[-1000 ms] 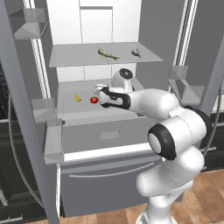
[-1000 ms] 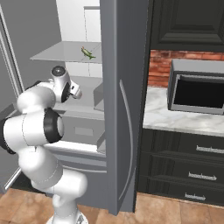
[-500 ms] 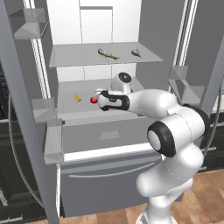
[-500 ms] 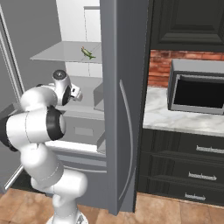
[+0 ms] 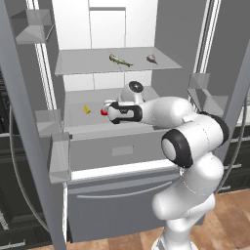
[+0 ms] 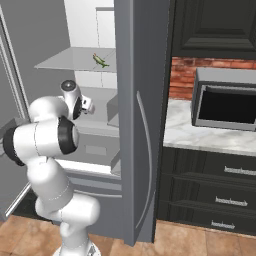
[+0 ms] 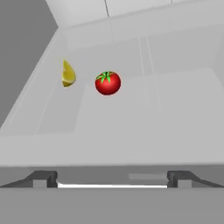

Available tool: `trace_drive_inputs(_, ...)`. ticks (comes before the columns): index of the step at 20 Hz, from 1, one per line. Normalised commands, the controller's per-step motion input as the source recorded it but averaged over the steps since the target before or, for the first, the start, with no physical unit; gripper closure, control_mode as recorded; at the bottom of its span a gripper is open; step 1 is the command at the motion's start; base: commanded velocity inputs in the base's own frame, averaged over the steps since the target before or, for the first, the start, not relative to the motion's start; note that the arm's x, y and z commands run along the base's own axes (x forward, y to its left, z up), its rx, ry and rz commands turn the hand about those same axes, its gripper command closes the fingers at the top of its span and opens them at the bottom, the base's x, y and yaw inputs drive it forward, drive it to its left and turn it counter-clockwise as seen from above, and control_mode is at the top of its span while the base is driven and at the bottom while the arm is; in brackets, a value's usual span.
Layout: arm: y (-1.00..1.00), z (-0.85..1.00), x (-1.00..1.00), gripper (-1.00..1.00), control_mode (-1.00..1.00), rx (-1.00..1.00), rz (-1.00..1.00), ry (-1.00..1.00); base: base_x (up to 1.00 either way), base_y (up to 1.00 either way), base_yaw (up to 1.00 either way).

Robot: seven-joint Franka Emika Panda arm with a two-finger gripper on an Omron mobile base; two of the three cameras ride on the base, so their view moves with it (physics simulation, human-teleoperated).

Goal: Gather the lemon wedge and tomato from the fridge and place them on a tray on the dining counter. Then gather the fishs from the fridge and place them on the other tray.

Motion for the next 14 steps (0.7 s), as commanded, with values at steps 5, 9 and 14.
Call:
trace_drive_inputs(5,0.23,-0.02,0.21,-1.00,-1.00,-0.04,0.03,0.00,0.00,0.00,0.00)
trace_drive_inputs(9,0.03,-0.16,0.23,-1.00,-1.00,-0.04,0.03,0.00,0.00,0.00,0.00)
trace_drive_inputs(14,0.00,-0.24,0.24,-1.00,-1.00,-0.04,0.03,0.00,0.00,0.00,0.00)
